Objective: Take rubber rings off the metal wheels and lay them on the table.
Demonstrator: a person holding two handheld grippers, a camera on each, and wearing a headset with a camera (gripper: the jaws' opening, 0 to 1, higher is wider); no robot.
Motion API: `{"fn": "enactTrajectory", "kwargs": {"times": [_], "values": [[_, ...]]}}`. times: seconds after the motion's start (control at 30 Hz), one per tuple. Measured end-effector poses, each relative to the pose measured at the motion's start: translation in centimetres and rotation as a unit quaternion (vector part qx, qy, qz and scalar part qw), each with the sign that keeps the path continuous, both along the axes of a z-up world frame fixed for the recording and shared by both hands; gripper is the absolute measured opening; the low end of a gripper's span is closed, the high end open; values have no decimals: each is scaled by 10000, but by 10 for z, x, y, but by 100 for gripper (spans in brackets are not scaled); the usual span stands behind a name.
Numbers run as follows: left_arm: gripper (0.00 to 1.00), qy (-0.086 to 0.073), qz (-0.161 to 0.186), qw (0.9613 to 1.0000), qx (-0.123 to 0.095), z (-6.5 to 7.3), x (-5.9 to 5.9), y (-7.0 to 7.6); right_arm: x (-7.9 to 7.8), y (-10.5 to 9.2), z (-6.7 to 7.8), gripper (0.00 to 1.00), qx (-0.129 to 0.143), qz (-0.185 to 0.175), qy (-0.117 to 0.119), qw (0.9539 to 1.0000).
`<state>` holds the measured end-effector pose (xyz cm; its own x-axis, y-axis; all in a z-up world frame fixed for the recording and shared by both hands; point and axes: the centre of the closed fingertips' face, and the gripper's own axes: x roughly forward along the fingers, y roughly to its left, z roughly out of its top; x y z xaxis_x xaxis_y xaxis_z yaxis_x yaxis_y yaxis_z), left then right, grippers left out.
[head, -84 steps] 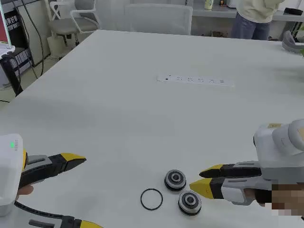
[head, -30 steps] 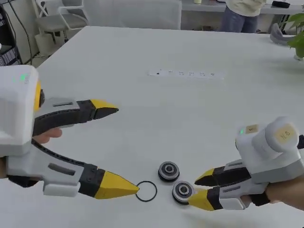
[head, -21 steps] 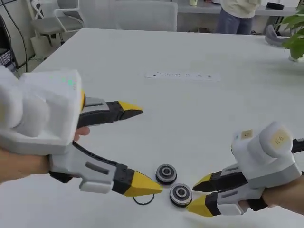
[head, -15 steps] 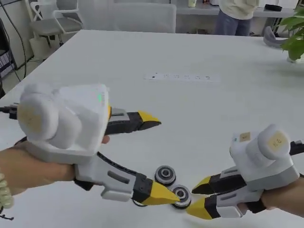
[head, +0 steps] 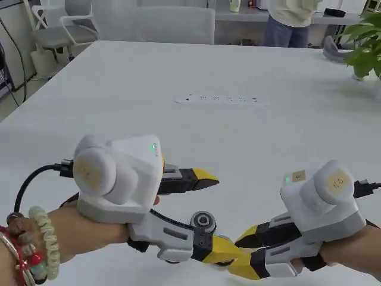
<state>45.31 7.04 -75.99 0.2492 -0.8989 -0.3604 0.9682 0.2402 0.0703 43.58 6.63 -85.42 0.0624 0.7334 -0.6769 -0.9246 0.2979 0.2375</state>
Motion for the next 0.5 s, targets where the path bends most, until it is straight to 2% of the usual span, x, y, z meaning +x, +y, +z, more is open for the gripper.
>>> {"fn": "enactTrajectory", "kwargs": {"times": [0.07, 0.13, 0.17, 0.3, 0.33, 0.37, 0.43, 0.5], "values": [[56, 16, 61, 10000, -22, -2, 3, 0, 1, 0, 0, 26, 6, -19, 0, 10000], [49, 54, 90, 9999, 82, -9, 6, 0, 1, 1, 0, 26, 24, -31, 0, 10000], [45, 26, 73, 9998, 176, -13, 6, 0, 2, 0, 0, 26, 24, -33, -11, 10000], [39, -133, 31, 9994, 331, -21, 5, -2, 2, 0, -1, 26, 11, -43, -30, 10000], [33, -135, 60, 9994, 326, -23, 6, -2, 2, 0, -1, 26, 18, -57, -25, 10000], [29, -94, 128, 9995, 270, -24, 7, -2, 3, 0, -1, 26, 25, -61, -21, 10000], [22, 109, 173, 9997, 166, -29, 4, -3, 3, 0, -1, 25, 30, -67, -19, 10000], [20, 178, 181, 9995, 187, -35, 2, -2, 3, 0, -1, 25, 25, -71, -19, 10000]]}}
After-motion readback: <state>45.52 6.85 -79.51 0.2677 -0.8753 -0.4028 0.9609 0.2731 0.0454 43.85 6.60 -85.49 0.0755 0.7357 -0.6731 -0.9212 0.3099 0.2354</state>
